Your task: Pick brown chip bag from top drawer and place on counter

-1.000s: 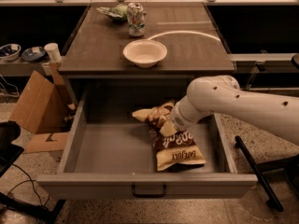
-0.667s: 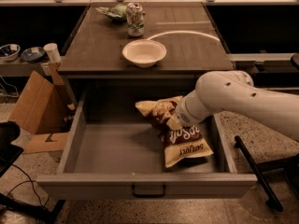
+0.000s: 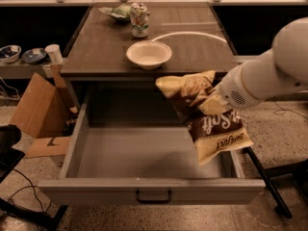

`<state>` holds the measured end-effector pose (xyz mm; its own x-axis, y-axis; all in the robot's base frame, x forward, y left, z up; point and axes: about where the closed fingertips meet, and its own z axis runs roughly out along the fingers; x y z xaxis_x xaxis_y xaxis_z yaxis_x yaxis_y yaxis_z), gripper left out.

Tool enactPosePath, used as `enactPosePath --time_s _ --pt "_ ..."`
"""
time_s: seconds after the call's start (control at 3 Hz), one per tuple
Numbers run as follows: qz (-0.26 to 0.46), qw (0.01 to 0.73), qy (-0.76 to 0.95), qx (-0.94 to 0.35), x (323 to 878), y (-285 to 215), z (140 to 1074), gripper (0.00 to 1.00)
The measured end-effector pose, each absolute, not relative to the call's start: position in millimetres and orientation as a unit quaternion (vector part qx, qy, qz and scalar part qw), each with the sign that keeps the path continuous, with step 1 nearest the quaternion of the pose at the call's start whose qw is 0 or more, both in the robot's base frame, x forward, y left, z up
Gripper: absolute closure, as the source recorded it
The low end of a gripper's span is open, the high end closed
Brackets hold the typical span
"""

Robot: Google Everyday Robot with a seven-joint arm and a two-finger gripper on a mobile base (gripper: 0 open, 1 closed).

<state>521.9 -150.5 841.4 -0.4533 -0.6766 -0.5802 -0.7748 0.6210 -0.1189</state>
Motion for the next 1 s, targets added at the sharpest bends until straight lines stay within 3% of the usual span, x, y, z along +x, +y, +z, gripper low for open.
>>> enactPosePath --time_s 0.33,0.67,1.0 --pt "0.061 0.29 0.856 -0.424 524 -185 891 1.0" --pt "0.037 0.273 0.872 -0.405 565 -212 944 1.0" --pt "0.023 0.308 0.876 -0.371 611 -213 994 1.0"
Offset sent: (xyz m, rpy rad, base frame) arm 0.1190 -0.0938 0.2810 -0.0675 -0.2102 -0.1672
